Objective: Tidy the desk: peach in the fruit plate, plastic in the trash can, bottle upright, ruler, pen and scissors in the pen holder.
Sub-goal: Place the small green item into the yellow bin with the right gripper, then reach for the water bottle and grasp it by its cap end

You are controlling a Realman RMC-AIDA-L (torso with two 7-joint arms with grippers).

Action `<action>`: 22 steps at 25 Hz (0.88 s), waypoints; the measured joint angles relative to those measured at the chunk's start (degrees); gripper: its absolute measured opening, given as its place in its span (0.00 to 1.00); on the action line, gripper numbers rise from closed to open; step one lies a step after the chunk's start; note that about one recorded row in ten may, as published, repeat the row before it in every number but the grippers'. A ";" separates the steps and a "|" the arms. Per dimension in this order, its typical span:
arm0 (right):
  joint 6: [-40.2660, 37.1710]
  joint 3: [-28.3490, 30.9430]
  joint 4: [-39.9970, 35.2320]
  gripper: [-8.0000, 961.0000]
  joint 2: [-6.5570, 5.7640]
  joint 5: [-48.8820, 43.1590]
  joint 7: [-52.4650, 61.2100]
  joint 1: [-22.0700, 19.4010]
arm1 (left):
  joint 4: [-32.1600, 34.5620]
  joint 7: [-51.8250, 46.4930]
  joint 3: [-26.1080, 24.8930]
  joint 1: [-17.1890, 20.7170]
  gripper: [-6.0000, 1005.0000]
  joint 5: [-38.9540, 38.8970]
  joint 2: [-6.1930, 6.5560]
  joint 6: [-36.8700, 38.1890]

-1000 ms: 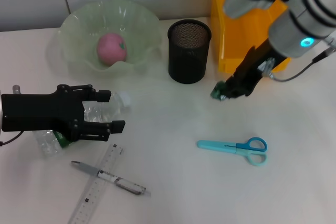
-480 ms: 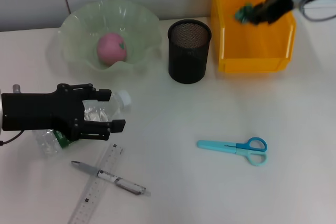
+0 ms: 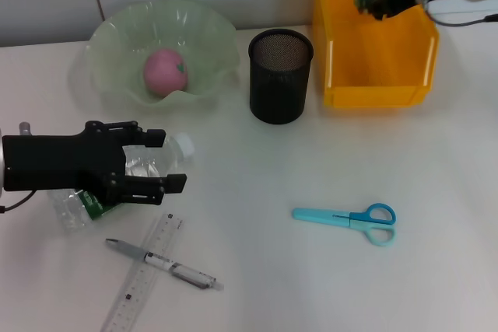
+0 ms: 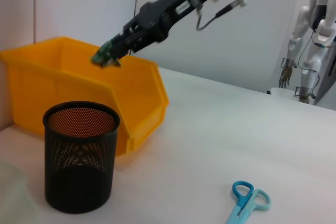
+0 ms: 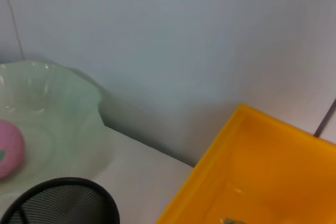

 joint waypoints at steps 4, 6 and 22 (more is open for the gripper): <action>3.11 0.10 3.08 0.34 -0.11 0.07 -0.03 0.62 | 0.00 -0.03 -0.17 -0.03 0.79 0.01 0.05 -0.01; 4.30 0.01 3.63 0.39 0.00 0.31 -0.07 0.63 | -0.06 -0.08 -0.19 -0.06 0.79 0.01 0.12 0.00; 4.81 0.11 -0.26 0.84 0.41 5.25 -0.72 -2.54 | 0.00 0.03 -0.15 0.35 0.79 0.01 0.36 0.04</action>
